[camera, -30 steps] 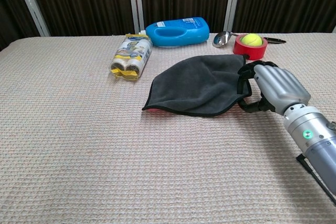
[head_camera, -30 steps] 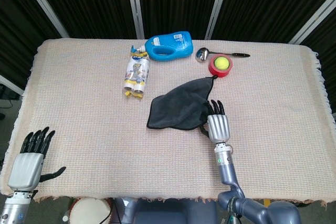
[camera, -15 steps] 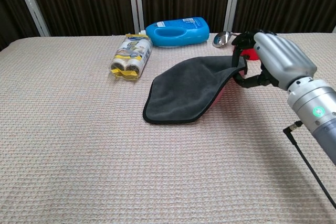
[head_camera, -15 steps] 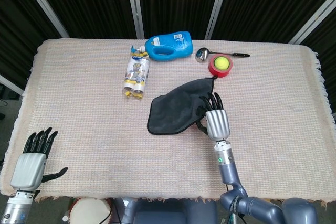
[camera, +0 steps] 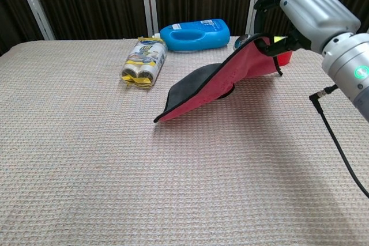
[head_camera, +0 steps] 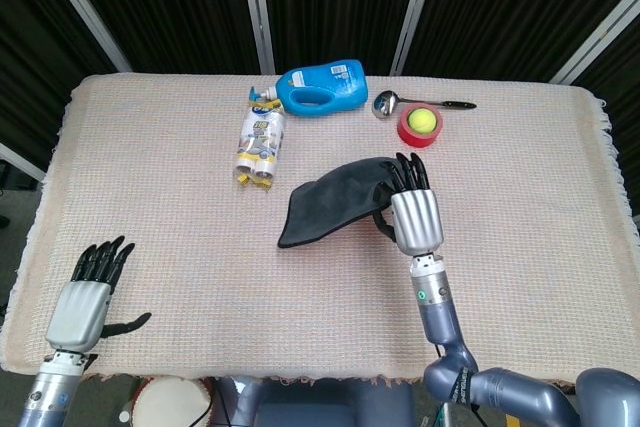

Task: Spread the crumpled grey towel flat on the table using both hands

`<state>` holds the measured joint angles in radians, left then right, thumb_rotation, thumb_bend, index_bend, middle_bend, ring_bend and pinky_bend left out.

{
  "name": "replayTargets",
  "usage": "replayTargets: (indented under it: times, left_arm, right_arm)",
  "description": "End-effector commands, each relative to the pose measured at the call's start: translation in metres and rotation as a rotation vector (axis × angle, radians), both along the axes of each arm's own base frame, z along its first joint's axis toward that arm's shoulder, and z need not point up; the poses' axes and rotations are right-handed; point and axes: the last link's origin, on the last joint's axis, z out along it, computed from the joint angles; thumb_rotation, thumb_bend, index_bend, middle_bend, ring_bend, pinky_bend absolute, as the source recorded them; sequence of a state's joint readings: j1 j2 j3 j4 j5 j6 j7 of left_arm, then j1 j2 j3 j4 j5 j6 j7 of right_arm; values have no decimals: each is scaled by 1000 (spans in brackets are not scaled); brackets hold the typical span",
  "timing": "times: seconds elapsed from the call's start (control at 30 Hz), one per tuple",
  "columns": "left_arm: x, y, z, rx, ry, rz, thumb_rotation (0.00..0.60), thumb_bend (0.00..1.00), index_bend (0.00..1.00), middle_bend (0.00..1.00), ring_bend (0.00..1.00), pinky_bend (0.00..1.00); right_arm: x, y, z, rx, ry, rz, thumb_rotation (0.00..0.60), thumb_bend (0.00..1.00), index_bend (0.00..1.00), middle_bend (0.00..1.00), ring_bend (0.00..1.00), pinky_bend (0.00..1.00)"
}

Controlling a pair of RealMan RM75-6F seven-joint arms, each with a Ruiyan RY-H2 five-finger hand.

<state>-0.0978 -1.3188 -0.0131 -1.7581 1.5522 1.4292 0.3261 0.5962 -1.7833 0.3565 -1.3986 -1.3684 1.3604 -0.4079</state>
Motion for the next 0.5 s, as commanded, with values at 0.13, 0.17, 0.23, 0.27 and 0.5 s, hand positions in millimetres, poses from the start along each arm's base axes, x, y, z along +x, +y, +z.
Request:
replayTargets:
  times: [0.13, 0.17, 0.23, 0.27, 0.5]
  left_arm:
    - [23, 29, -14, 27, -39, -60, 600, 110, 187, 39, 0, 18]
    - [27, 34, -16, 30, -53, -68, 600, 115, 205, 42, 0, 18]
    - [35, 43, -20, 37, -78, -82, 600, 116, 224, 45, 0, 18]
    - [42, 52, -25, 40, -96, -94, 600, 118, 229, 46, 0, 18]
    - [69, 88, -55, 32, -151, -100, 600, 131, 269, 50, 0, 18]
  right_arm:
    - [23, -8, 14, -20, 41, -15, 600, 612, 647, 253, 118, 85]
    - [25, -8, 14, -19, 44, -19, 600, 612, 647, 253, 118, 85]
    - [28, -8, 15, -19, 48, -26, 600, 612, 647, 253, 118, 85]
    - [30, -9, 15, -18, 50, -31, 600, 612, 647, 253, 118, 86]
    - [36, -9, 10, -12, 77, -45, 600, 612, 647, 253, 118, 86]
